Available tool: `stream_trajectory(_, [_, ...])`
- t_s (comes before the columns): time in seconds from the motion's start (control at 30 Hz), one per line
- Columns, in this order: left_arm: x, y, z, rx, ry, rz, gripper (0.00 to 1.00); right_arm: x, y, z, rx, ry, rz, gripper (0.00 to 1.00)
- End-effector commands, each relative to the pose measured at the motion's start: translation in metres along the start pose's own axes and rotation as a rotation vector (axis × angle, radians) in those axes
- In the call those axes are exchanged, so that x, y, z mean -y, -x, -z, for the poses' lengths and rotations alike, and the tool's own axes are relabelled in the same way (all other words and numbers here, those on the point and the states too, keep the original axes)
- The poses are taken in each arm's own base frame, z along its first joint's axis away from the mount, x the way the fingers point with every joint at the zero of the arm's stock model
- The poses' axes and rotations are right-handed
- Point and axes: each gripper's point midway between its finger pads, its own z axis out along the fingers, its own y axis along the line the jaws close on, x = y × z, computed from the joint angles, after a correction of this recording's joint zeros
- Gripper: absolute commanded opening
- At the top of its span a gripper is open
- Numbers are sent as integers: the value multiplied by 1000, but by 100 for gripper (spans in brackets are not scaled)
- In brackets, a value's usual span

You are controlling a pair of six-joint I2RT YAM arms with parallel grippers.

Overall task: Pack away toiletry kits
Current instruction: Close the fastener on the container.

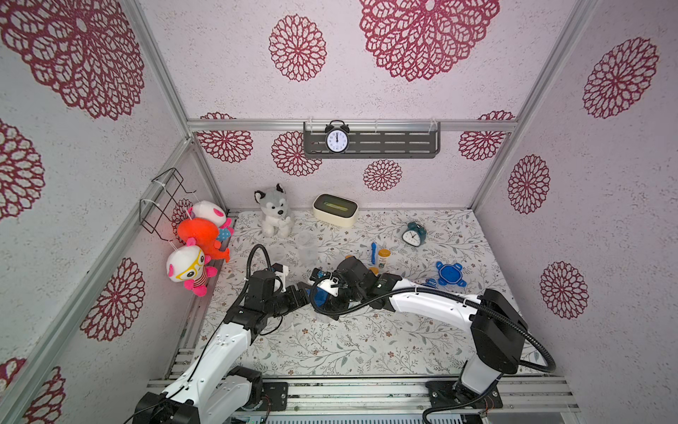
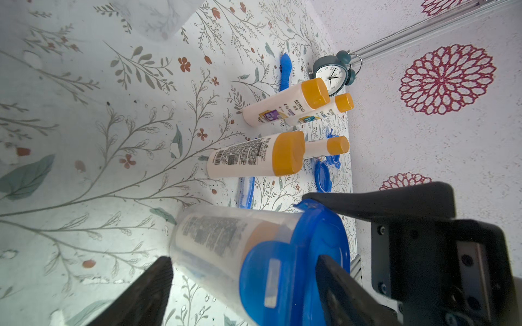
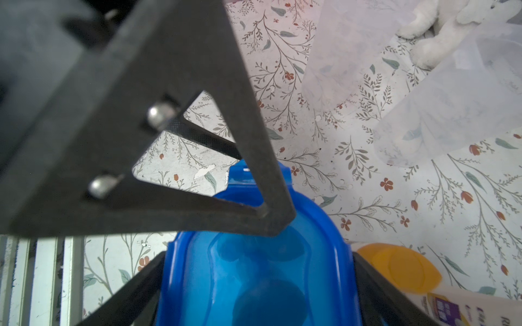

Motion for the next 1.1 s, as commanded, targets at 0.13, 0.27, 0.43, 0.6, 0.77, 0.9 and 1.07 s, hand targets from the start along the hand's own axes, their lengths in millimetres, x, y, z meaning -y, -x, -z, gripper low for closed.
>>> stream_trajectory(0.13, [-25,-18,-1,-64,153,5,80,15,-11,5,-16,-63,4,99])
stream_trajectory(0.27, [-34,-21,-2,-82,203,10,80,14,-3,16,28,-60,6,99])
stream_trajectory(0.43, [-39,-18,0,-69,239,0,78,14,-5,30,49,-45,3,99])
stream_trajectory(0.6, [-36,-15,3,-55,237,-8,78,16,-13,52,64,-34,-21,99])
stream_trajectory(0.77, [-19,-4,10,-21,195,-41,81,38,-23,75,115,-99,-149,99])
stream_trajectory(0.9, [-1,12,19,19,172,-86,90,79,-38,90,142,-247,-383,99])
stream_trajectory(1.07, [30,40,34,102,126,-132,98,118,-61,118,137,-448,-592,99])
